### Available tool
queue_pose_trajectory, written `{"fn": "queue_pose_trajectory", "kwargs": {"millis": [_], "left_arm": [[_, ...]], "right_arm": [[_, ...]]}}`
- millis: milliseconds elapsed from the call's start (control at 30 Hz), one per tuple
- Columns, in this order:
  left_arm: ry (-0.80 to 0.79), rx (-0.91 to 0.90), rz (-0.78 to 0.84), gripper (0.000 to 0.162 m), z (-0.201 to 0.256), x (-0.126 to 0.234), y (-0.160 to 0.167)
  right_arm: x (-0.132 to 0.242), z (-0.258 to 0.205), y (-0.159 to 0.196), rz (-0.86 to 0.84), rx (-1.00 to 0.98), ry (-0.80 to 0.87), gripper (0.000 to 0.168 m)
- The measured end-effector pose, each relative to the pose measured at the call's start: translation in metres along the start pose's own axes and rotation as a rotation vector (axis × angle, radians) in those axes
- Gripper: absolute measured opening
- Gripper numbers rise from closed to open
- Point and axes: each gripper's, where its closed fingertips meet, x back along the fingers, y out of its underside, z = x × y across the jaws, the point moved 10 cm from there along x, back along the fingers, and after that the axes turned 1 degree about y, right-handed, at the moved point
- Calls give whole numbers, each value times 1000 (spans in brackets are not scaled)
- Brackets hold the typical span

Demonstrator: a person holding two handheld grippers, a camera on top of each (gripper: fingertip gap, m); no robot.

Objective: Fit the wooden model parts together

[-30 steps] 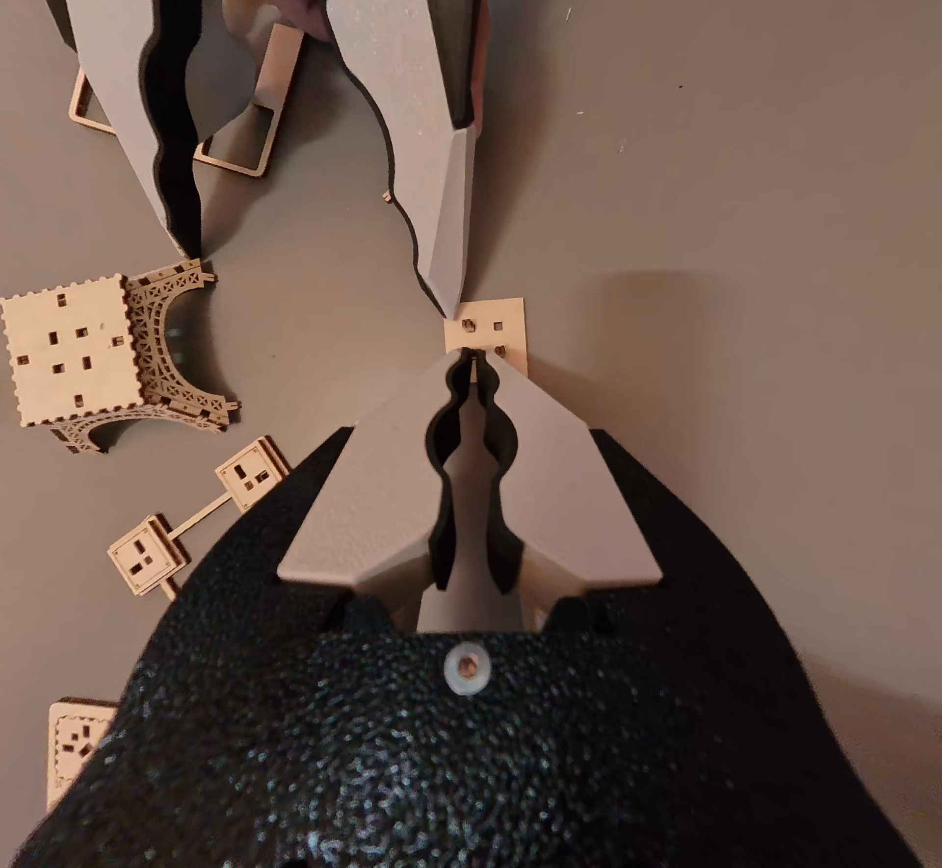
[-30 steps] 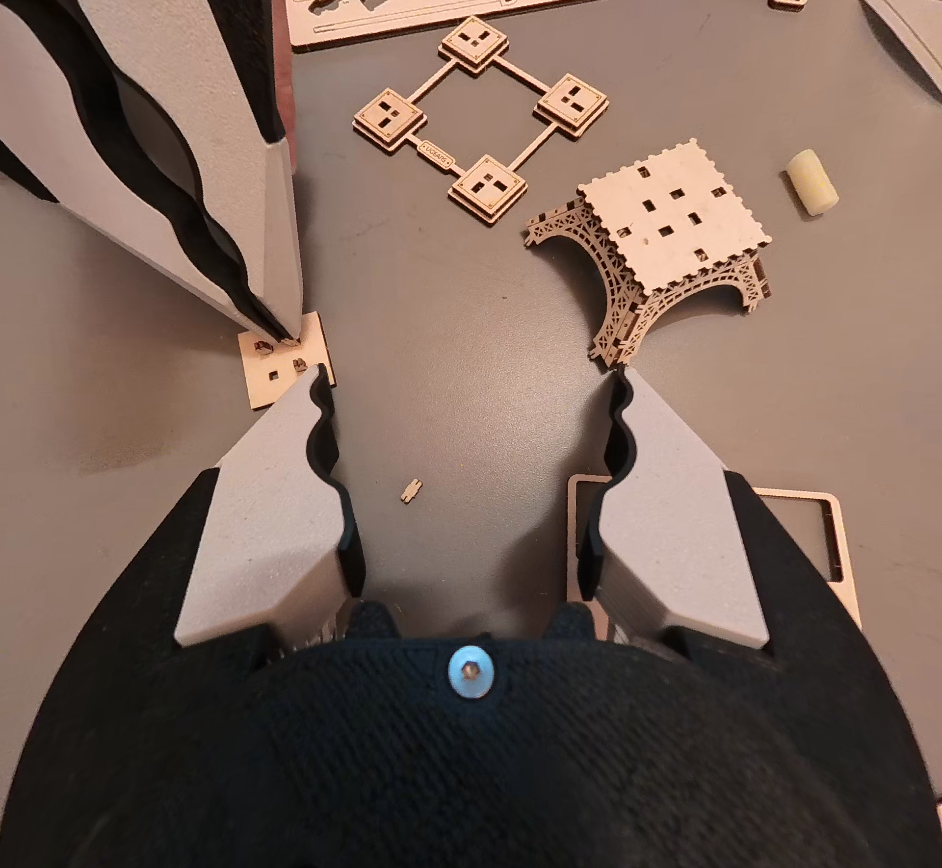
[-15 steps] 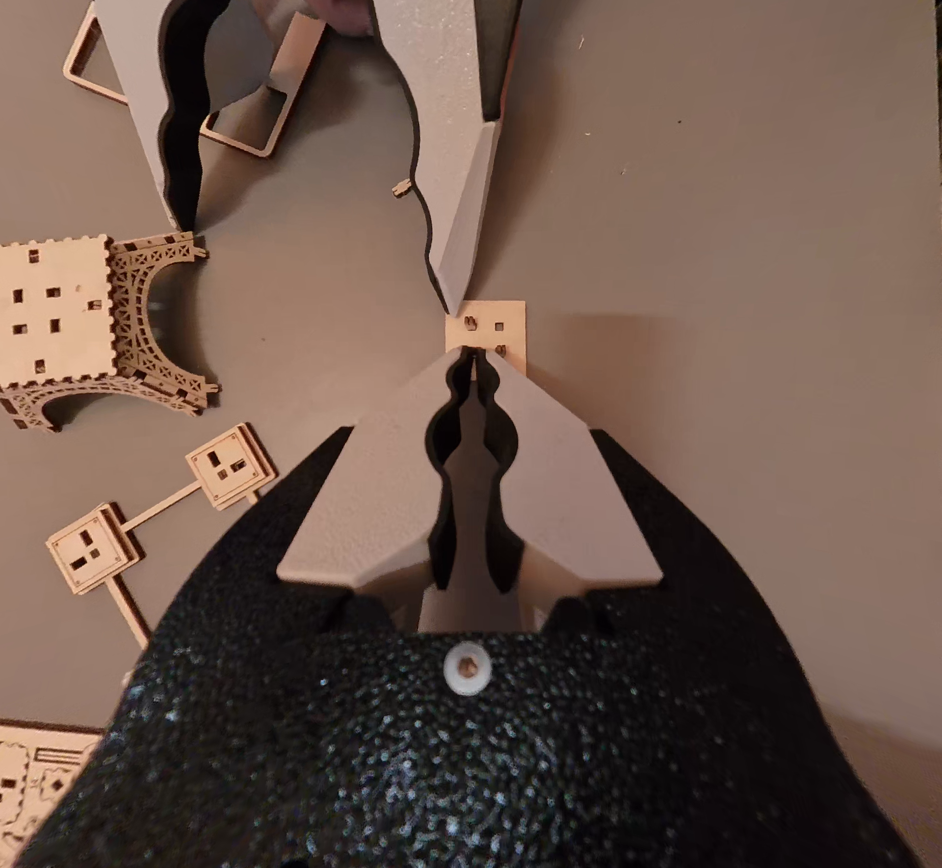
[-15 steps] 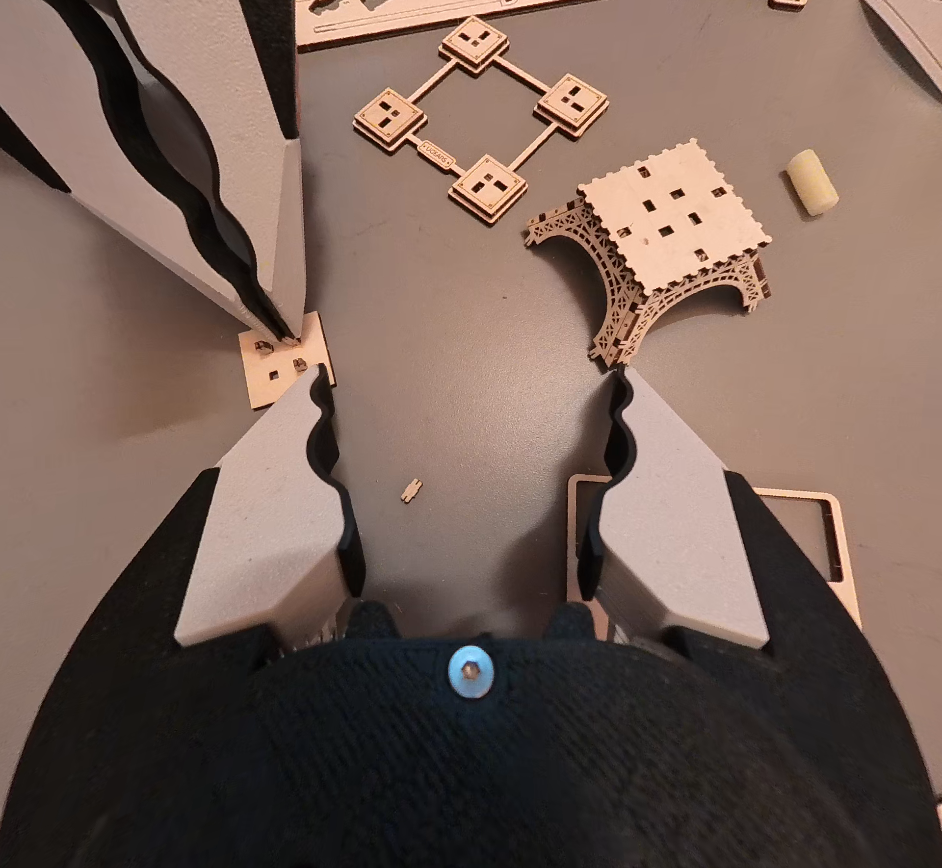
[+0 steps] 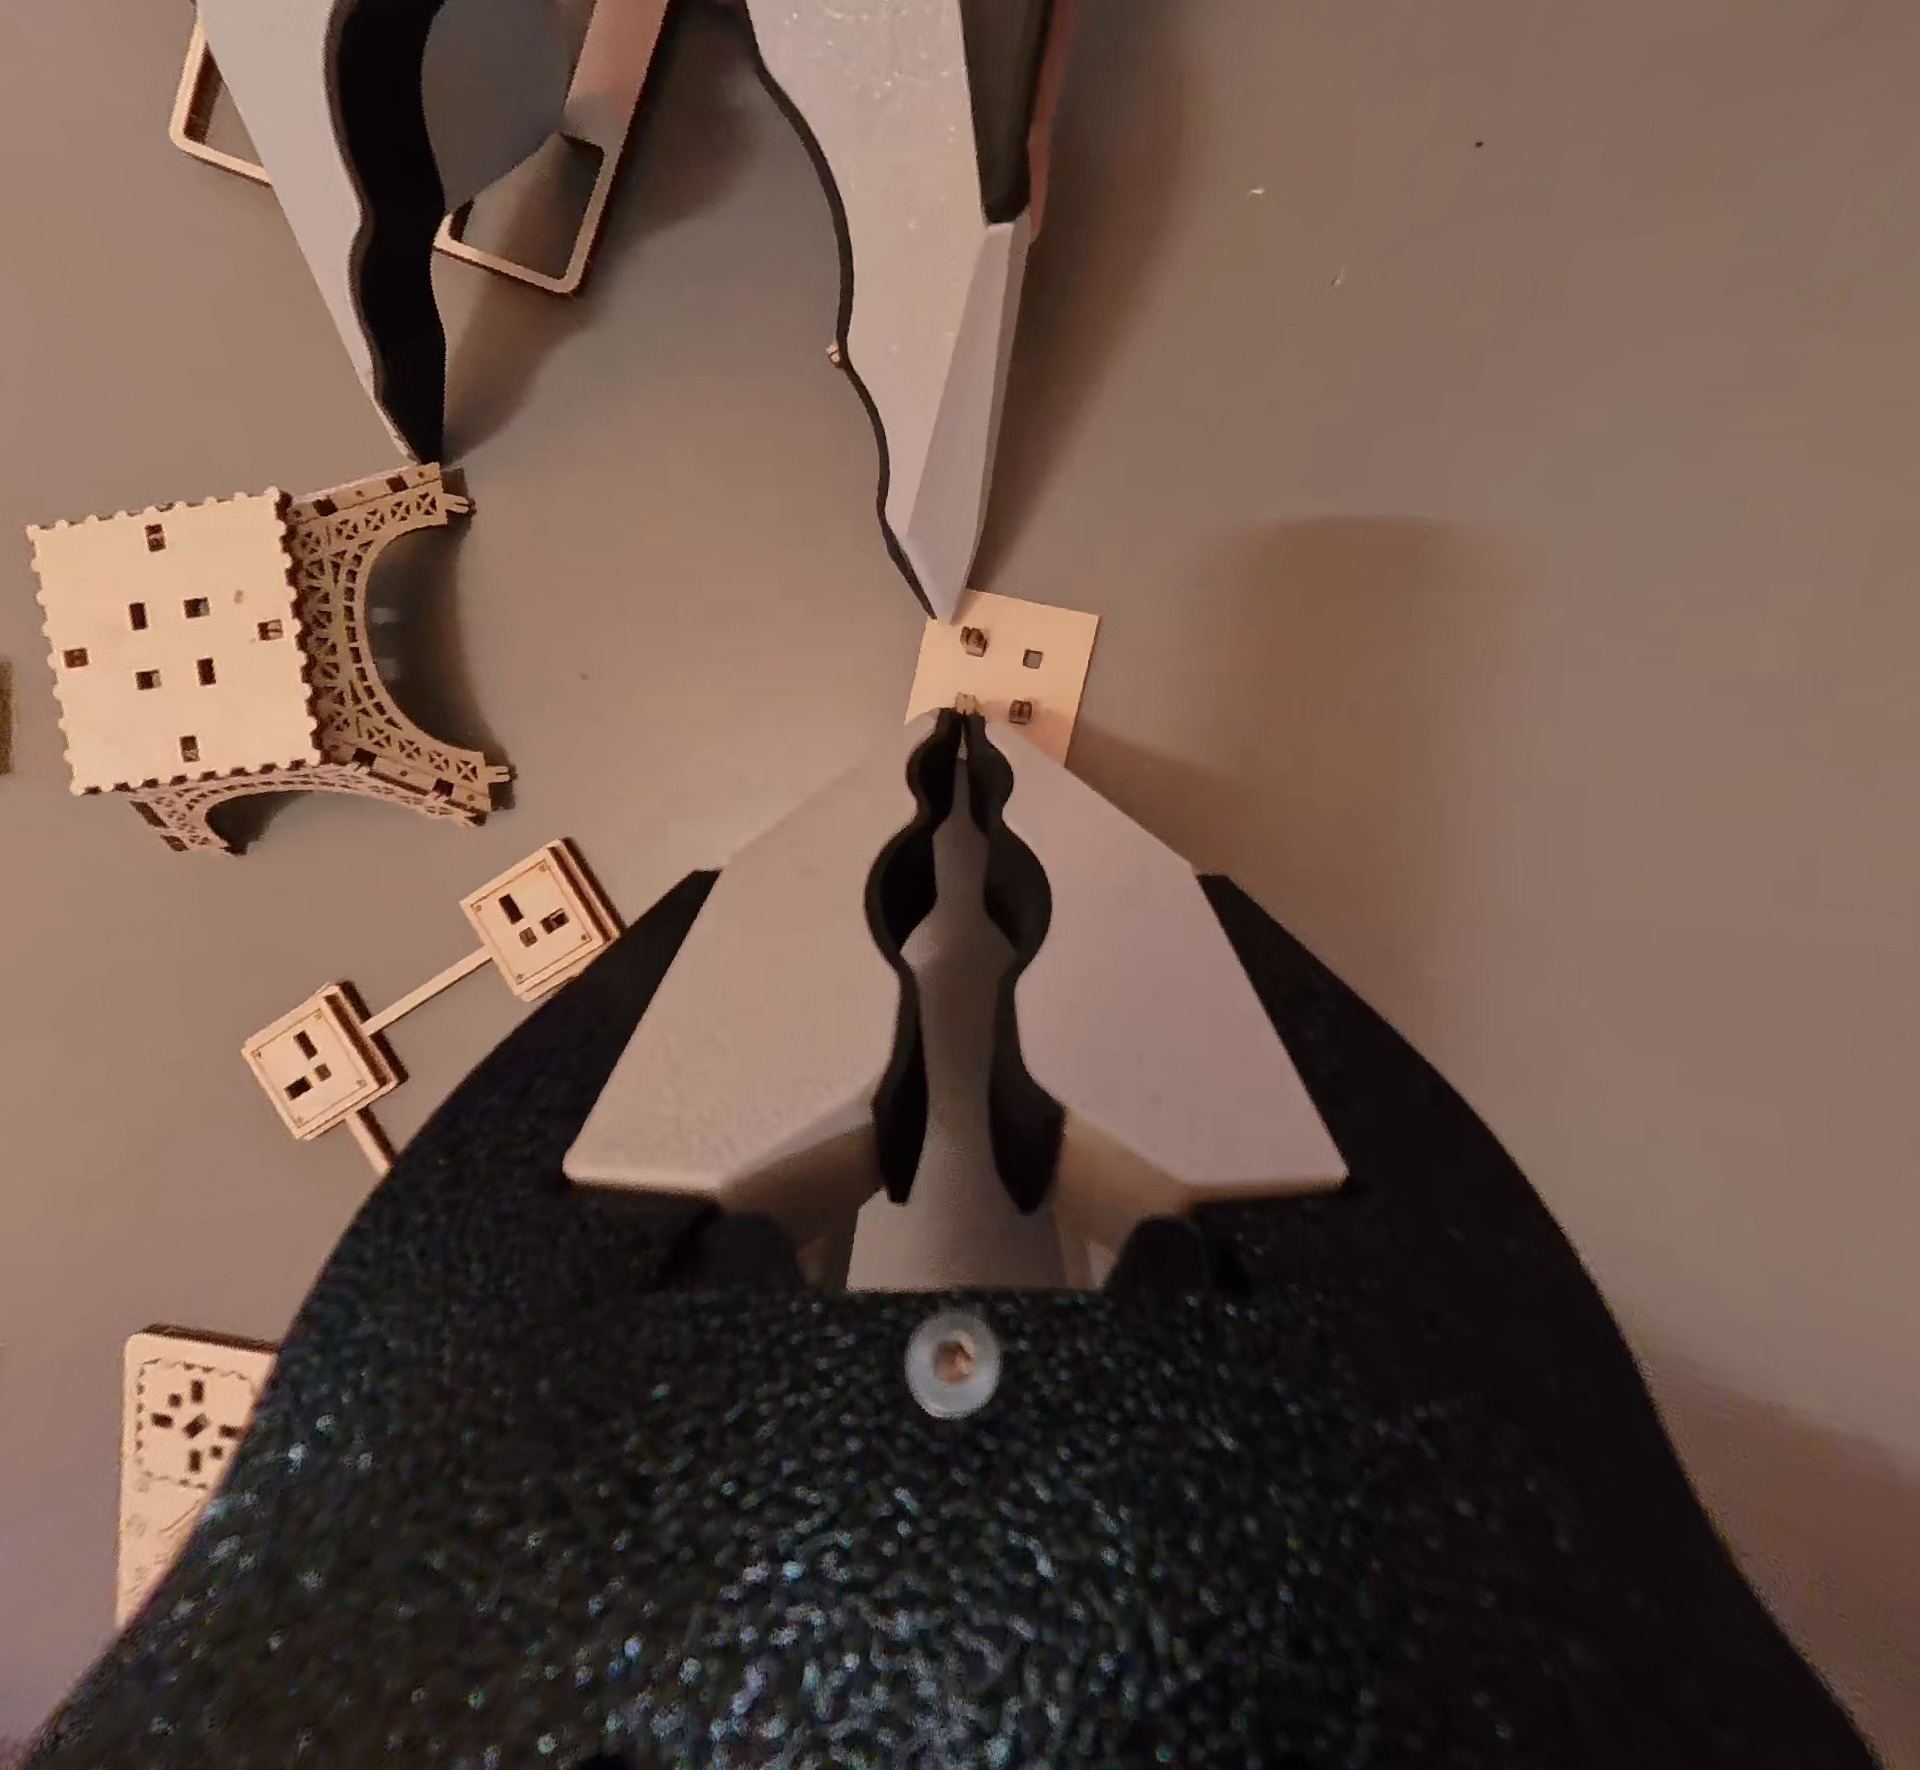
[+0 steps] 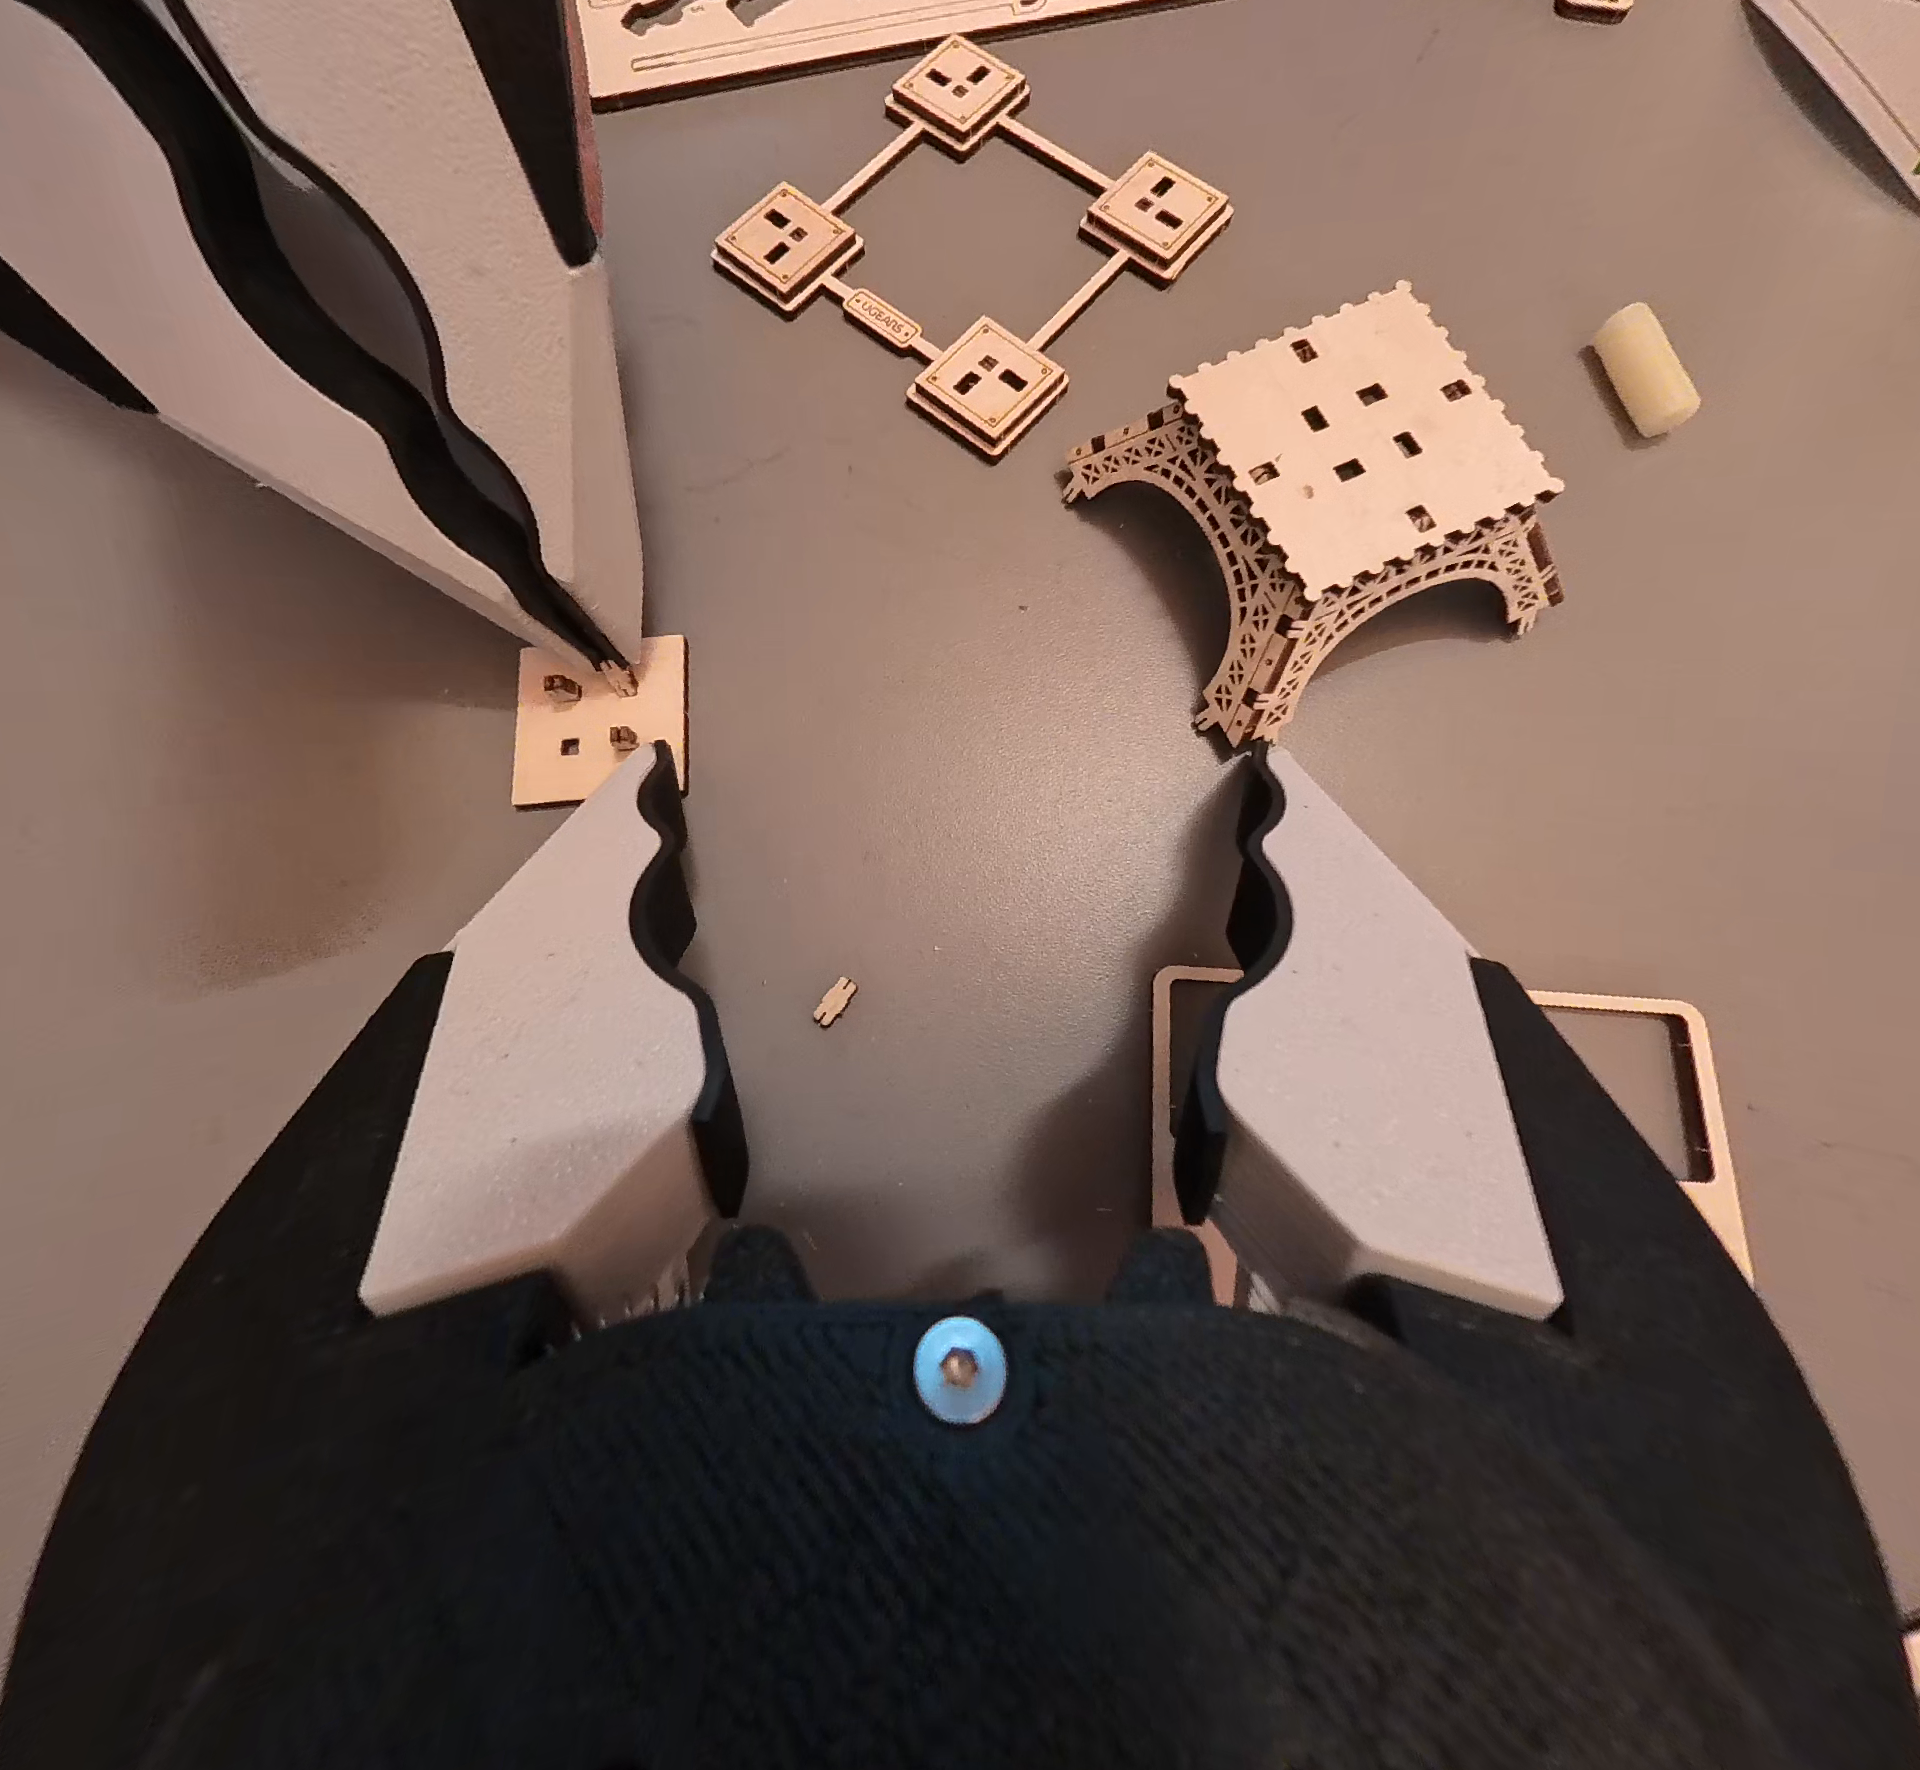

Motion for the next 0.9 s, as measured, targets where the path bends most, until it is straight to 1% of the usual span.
{"fn": "queue_pose_trajectory", "kwargs": {"millis": [167,367,467,767,833,900], "left_arm": [[15,-58,-118,0,-1,0,-12],[37,-134,-330,0,-1,-5,-36],[59,-157,-405,0,-3,-8,-41],[71,-203,-388,0,-3,-9,-41],[57,-222,-361,0,-3,-7,-38],[63,-194,-302,0,-3,-4,-34]], "right_arm": [[0,0,0,0,1,1,105],[0,0,0,0,1,1,105],[0,0,0,0,3,2,105],[0,0,0,0,2,2,105],[0,0,0,0,1,2,105],[0,0,0,0,2,2,105]]}}
